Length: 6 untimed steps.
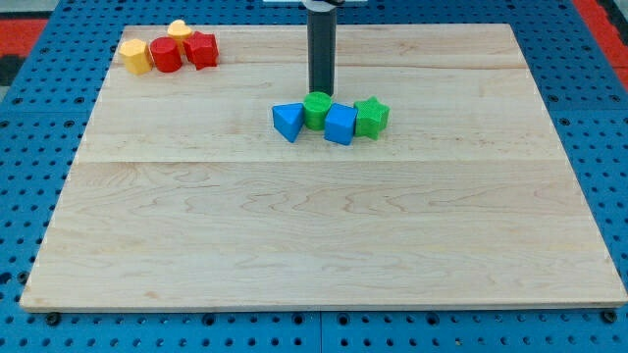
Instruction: Move green star into blue cube
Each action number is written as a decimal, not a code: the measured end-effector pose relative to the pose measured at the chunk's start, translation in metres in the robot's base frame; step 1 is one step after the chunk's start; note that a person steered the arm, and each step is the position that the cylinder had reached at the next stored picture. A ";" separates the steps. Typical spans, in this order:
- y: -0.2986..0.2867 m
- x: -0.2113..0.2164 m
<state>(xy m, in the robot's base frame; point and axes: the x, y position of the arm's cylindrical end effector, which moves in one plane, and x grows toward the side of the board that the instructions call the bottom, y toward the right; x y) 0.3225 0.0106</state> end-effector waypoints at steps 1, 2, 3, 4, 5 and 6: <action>0.062 -0.013; 0.123 0.026; 0.082 0.040; 0.035 0.058; 0.050 0.038; 0.063 -0.052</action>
